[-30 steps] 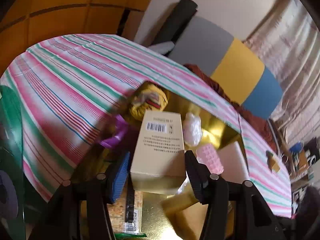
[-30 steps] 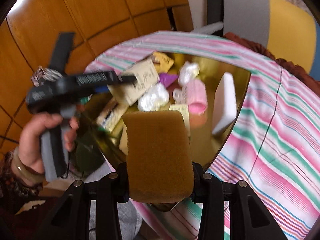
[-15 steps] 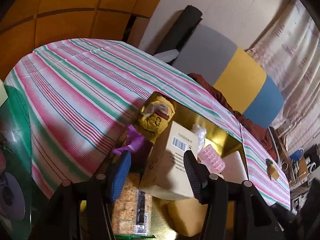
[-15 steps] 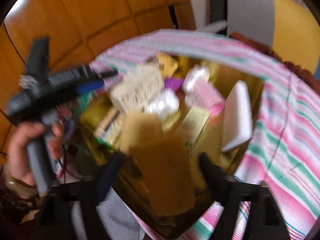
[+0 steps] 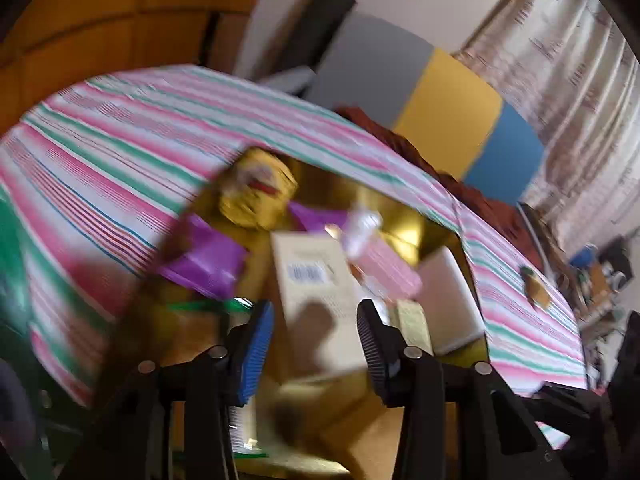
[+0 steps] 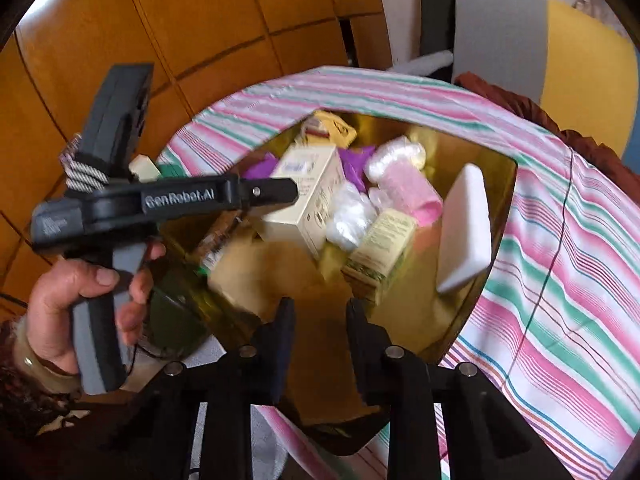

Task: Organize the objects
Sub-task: 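Open both tools to drop the box and sponge into the tray, then move both tools back toward the last sponge and snack bar on the cloth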

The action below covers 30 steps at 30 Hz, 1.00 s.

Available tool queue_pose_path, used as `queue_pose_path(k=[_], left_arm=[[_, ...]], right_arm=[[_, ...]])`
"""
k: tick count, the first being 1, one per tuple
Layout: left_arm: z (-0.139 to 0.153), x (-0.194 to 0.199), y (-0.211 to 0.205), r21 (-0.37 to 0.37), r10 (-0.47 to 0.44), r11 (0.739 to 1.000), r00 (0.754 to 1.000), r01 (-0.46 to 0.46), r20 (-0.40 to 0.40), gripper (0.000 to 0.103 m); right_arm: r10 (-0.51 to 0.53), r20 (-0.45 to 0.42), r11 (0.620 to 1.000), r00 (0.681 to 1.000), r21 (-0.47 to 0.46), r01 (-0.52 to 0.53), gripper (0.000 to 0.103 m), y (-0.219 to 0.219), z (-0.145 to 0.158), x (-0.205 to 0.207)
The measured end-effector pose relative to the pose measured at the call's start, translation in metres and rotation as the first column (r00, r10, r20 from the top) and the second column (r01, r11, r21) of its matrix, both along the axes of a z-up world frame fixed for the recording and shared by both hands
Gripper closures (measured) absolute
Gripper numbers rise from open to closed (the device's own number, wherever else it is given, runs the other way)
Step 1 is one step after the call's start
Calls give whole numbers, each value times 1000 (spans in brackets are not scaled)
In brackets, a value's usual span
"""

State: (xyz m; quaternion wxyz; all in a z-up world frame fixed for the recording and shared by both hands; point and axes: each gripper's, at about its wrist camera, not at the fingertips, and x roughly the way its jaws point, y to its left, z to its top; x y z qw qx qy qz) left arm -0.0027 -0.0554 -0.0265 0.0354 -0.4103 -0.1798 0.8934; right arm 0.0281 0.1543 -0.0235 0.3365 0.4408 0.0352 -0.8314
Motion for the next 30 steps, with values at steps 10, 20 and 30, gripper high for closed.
queue_pose_path(k=[10, 20, 30], left_arm=[[35, 10, -7, 31, 140, 990, 984, -137, -115, 51], [37, 6, 81, 6, -106, 994, 990, 107, -90, 50], [46, 10, 178, -19, -317, 948, 944, 317, -95, 50]], right_arm=[[-168, -83, 985, 982, -62, 163, 65, 52, 24, -9], [-344, -66, 939, 937, -12, 344, 53, 122, 9, -28], [-560, -65, 820, 826, 97, 564, 51, 222, -18, -53]])
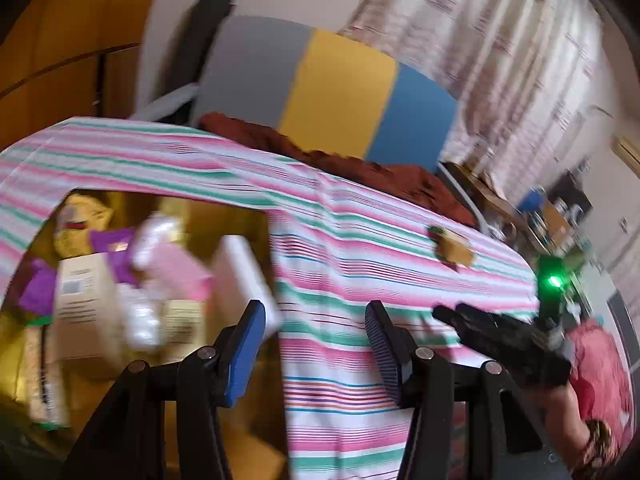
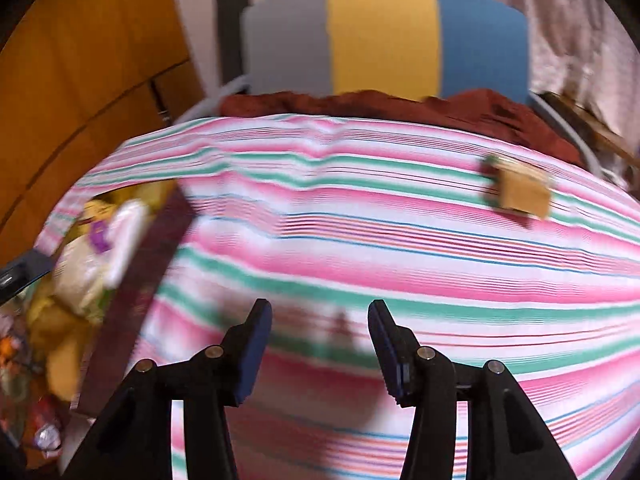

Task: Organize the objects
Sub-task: 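Move both tools back toward the last sponge and snack bar on the cloth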

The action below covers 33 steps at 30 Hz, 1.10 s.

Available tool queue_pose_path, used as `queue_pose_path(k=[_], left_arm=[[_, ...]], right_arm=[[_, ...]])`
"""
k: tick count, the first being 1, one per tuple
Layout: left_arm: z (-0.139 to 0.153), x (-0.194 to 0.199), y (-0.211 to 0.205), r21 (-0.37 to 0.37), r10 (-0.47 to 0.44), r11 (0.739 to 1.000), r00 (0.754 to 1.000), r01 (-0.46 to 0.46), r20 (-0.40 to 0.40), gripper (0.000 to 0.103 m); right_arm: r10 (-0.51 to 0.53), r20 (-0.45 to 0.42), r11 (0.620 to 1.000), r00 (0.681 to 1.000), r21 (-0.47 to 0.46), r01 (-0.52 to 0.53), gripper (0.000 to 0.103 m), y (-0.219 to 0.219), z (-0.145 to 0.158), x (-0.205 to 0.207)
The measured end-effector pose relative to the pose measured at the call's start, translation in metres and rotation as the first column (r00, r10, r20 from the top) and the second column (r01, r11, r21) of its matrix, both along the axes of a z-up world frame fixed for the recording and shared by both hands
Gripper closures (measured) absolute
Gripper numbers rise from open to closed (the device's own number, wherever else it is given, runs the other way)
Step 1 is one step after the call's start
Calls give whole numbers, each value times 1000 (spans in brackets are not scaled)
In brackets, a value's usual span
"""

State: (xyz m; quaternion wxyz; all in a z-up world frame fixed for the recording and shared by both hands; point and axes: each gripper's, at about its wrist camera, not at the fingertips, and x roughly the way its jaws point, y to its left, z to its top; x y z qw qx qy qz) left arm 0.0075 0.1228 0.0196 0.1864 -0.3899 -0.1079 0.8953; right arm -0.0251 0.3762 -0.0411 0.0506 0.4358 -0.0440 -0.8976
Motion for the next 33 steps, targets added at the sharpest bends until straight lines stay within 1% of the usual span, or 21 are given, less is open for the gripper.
queue_pose_path(k=[1, 3, 6, 8, 9, 11, 14, 15, 17, 19, 20, 21, 22, 23, 24, 25, 29, 31, 32, 33], left_arm=[[1, 0, 12, -9, -26, 1000, 1000, 26, -2, 50], [2, 1, 28, -13, -61, 998, 998, 61, -4, 50], [1, 0, 49, -20, -100, 995, 995, 100, -7, 50], [-2, 0, 61, -28, -116, 993, 993, 116, 2, 50], [-3, 0, 65, -31, -120, 992, 993, 120, 4, 50], [-7, 0, 72, -42, -129, 991, 991, 130, 14, 50], [-14, 1, 77, -59, -132, 989, 991, 134, 29, 50], [-16, 0, 78, -65, -131, 989, 991, 133, 35, 50], [-19, -2, 78, -72, -123, 989, 991, 126, 47, 50], [-21, -5, 78, -80, -113, 990, 992, 117, 56, 50], [-22, -7, 79, -83, -108, 990, 992, 113, 62, 50], [-22, -9, 79, -82, -102, 991, 993, 108, 65, 50], [-23, -12, 79, -82, -97, 991, 993, 102, 68, 50], [-24, -13, 80, -82, -91, 992, 993, 97, 70, 50], [-24, -15, 80, -81, -85, 993, 994, 91, 72, 50], [-24, -17, 81, -77, -80, 993, 994, 86, 73, 50], [-30, -29, 91, -70, -76, 994, 992, 83, 98, 50], [-31, -33, 97, -74, -82, 993, 991, 90, 104, 50], [-32, -34, 99, -81, -82, 993, 991, 91, 103, 50], [-32, -34, 100, -84, -84, 992, 991, 93, 101, 50]], right_arm=[[-28, 2, 1000, 1000, 12, 28, 50, 11, -1, -4], [-64, -1, 998, 998, 29, 64, 42, 29, -2, -9], [-126, -30, 990, 992, 65, 128, 36, 60, -2, -20], [-169, -58, 983, 984, 63, 173, 34, 81, -2, -28], [-191, -62, 979, 980, 59, 194, 32, 90, -2, -32], [-233, -64, 971, 970, 46, 236, 29, 110, -3, -46], [-282, -89, 956, 955, 56, 288, 27, 133, -3, -72], [-296, -89, 951, 951, 66, 302, 26, 140, -4, -83], [-327, -76, 939, 942, 82, 333, 26, 151, -10, -101], [-359, -61, 930, 931, 68, 362, 26, 165, -18, -117], [-369, -56, 926, 928, 60, 372, 27, 170, -20, -122], [-377, -49, 924, 925, 52, 379, 32, 174, -23, -128], [-377, -35, 925, 925, 38, 378, 39, 178, -27, -134], [-373, -18, 927, 928, 27, 373, 42, 179, -31, -138], [-375, -11, 926, 927, 27, 376, 43, 179, -33, -140], [-367, -25, 930, 930, 19, 367, 44, 177, -33, -138], [-248, -35, 964, 968, -108, 244, 44, 159, -32, -124], [-161, -37, 970, 986, -189, 151, 39, 147, -30, -115], [-130, -37, 973, 991, -197, 120, 33, 143, -28, -113], [-110, -44, 977, 993, -186, 100, 24, 141, -25, -111]])
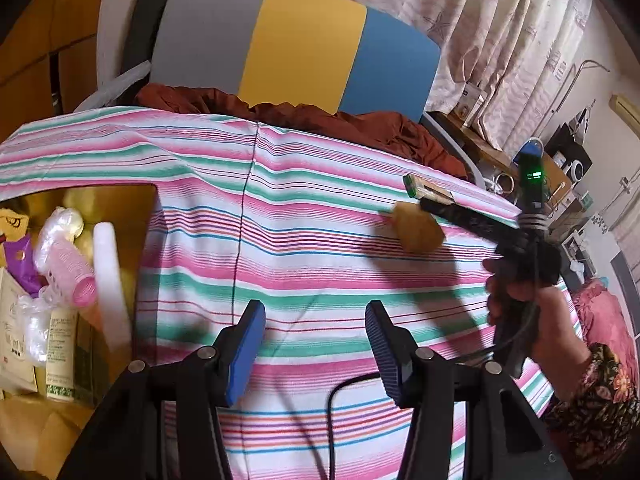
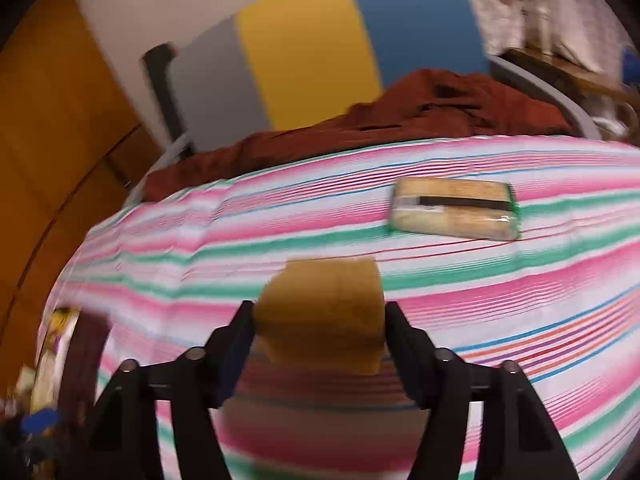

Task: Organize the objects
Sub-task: 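Move both tools back toward the last sponge and snack bar on the cloth, then grasp the wrapped snack bar with the right tool while the left tool grasps the tan sponge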

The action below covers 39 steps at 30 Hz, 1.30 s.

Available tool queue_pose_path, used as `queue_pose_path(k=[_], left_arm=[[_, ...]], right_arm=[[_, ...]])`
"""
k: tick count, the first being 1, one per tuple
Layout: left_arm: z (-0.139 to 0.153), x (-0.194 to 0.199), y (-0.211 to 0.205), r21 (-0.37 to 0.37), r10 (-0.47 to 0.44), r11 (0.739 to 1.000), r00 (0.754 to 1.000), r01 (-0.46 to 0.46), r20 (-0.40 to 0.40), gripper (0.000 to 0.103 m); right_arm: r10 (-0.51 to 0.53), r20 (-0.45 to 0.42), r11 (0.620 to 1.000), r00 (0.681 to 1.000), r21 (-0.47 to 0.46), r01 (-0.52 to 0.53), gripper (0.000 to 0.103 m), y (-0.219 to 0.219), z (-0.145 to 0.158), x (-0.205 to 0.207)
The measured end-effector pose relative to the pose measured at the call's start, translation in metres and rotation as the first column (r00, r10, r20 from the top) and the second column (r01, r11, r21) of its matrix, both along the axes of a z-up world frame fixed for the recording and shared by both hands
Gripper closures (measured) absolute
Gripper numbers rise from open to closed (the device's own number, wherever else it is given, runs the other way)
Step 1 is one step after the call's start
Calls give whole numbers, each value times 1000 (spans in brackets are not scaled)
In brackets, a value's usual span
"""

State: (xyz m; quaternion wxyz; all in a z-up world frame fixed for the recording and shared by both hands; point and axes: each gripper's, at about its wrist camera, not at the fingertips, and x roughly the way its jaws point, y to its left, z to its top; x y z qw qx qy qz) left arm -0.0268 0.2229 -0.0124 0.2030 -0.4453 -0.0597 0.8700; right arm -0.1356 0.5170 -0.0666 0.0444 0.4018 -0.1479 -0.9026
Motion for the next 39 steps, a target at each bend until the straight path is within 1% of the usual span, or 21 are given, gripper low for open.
queue_pose_path(k=[2, 4, 6, 7, 8, 11, 12, 15, 18, 20, 21, 22, 24, 25, 26, 27, 30, 33, 35, 38, 39], left_arm=[[0, -2, 2, 1, 0, 1000, 1000, 0, -4, 50], [-1, -6, 3, -8, 6, 1000, 1000, -6, 1, 50], [-1, -10, 4, -9, 9, 1000, 1000, -9, 7, 50], [-1, -12, 4, -12, 12, 1000, 1000, -12, 5, 50], [-1, -13, 5, -16, 12, 1000, 1000, -12, 3, 50], [1, -19, 7, -35, 13, 999, 1000, -13, -4, 50], [2, -20, 8, -42, 10, 999, 1000, -11, -4, 50], [3, -26, 11, -56, -4, 998, 1000, 4, -5, 50], [3, -29, 17, -61, -18, 998, 1000, 18, -3, 50], [2, -32, 22, -62, -23, 998, 1000, 23, 1, 50], [1, -35, 25, -60, -26, 998, 1000, 26, 7, 50], [0, -36, 28, -55, -29, 998, 1000, 29, 11, 50], [-2, -41, 39, -48, -38, 998, 999, 39, 17, 50], [-3, -43, 42, -49, -41, 998, 999, 42, 21, 50], [-4, -45, 49, -40, -50, 998, 998, 52, 30, 50], [-4, -47, 54, -33, -57, 998, 998, 58, 34, 50], [-6, -53, 74, -43, -60, 997, 998, 62, 36, 50], [-8, -60, 96, -40, -76, 996, 996, 78, 42, 50], [-9, -64, 113, -41, -94, 995, 995, 96, 36, 50], [-12, -70, 139, -43, -131, 990, 991, 132, 25, 50], [-13, -72, 147, -42, -146, 988, 989, 147, 25, 50]], right_arm=[[2, -58, 999, 998, 53, 1, 16, 4, 10, 7], [-31, -122, 993, 992, 114, 45, 15, 20, 21, 9], [-63, -131, 975, 989, 203, 89, 15, 34, 24, 1], [-62, -111, 962, 992, 259, 90, 15, 46, 24, -10], [-54, -94, 956, 994, 283, 78, 15, 52, 22, -18], [11, -18, 941, 1000, 339, -5, 16, 66, 17, -46], [52, 9, 932, 999, 359, -52, 16, 66, 15, -55], [141, 89, 879, 986, 446, -166, 16, 65, 6, -75], [200, 164, 839, 966, 480, -256, 16, 62, -6, -88], [215, 202, 826, 955, 484, -288, 18, 63, -17, -95], [219, 208, 831, 953, 472, -294, 21, 65, -20, -95], [218, 192, 854, 957, 437, -283, 24, 68, -21, -96], [199, 169, 890, 965, 380, -250, 38, 72, -20, -93], [180, 157, 904, 971, 363, -226, 40, 73, -20, -89], [167, 150, 910, 974, 356, -211, 47, 72, -20, -84], [153, 143, 918, 978, 346, -194, 50, 71, -19, -79], [111, 137, 941, 984, 305, -148, 51, 65, -18, -56], [101, 157, 931, 982, 334, -149, 51, 57, -18, -27], [74, 179, 933, 981, 334, -132, 51, 57, -18, -9], [-28, 224, 933, 974, 357, -55, 51, 63, -17, 19], [-72, 241, 939, 968, 343, -16, 51, 67, -16, 31]])
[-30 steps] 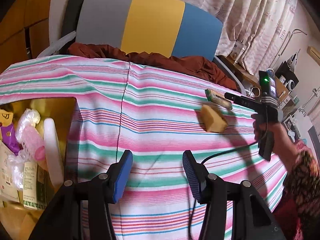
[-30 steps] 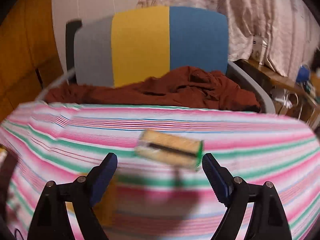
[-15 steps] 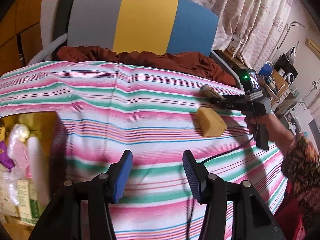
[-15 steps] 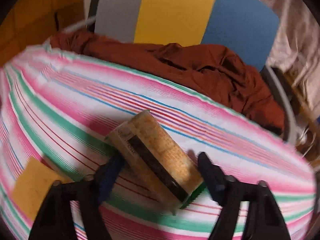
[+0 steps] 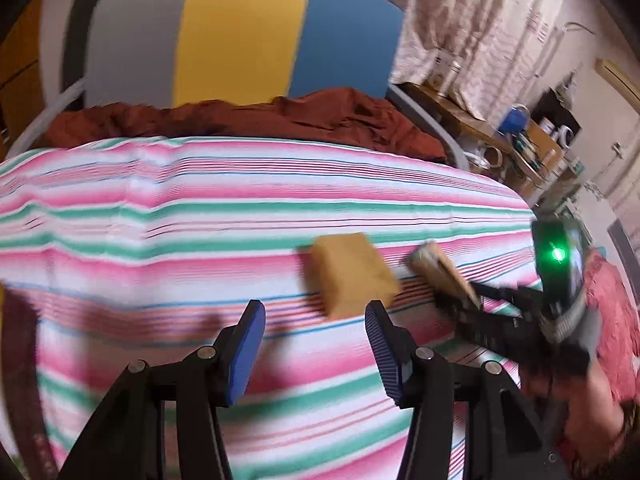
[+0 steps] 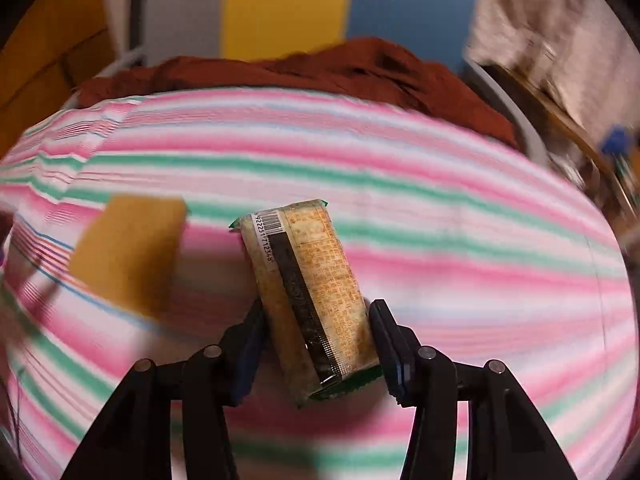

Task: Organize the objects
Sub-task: 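Grasp the wrapped snack bar with the right tool while the left tool grasps the tan sponge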

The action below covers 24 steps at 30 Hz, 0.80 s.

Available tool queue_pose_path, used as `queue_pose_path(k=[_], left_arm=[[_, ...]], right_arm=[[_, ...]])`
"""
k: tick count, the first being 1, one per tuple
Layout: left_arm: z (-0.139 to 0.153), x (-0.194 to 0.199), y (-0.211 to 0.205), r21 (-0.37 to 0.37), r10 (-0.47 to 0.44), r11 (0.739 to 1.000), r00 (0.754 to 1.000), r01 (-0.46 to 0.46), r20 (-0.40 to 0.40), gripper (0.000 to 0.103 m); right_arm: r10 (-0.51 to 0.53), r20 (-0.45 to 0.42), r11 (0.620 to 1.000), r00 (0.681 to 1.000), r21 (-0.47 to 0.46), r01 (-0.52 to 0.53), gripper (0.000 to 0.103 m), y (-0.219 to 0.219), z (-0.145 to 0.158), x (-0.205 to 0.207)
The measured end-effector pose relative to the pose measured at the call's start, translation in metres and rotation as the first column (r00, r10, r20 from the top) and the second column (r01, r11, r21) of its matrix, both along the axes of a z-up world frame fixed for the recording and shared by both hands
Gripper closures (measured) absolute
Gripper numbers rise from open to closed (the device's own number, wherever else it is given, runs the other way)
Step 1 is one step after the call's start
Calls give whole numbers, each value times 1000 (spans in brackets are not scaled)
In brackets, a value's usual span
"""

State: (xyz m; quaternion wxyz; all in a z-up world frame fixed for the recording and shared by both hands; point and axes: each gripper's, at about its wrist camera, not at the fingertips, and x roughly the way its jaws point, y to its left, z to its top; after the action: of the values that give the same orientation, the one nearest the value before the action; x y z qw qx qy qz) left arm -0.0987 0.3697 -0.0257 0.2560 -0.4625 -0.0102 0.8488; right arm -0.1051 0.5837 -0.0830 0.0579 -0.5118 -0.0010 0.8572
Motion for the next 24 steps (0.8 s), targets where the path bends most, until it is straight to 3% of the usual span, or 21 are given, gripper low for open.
queue_pose_path(k=[3, 9, 15, 24], left_arm=[[-8, -9, 31, -28, -43, 999, 999, 43, 3, 50], [-29, -19, 64, -106, -90, 990, 996, 91, 16, 45], [-41, -29, 63, -68, -59, 996, 997, 62, 42, 41], [-50, -26, 61, -29, -64, 997, 998, 65, 22, 44]], right_arm=[[-93, 23, 995, 995, -21, 93, 51, 7, 1, 23], [-121, -13, 992, 993, 21, 121, 51, 1, 1, 44], [-132, -29, 991, 991, 21, 133, 51, 2, 0, 47], [-138, -33, 990, 990, 22, 139, 50, 0, 1, 47]])
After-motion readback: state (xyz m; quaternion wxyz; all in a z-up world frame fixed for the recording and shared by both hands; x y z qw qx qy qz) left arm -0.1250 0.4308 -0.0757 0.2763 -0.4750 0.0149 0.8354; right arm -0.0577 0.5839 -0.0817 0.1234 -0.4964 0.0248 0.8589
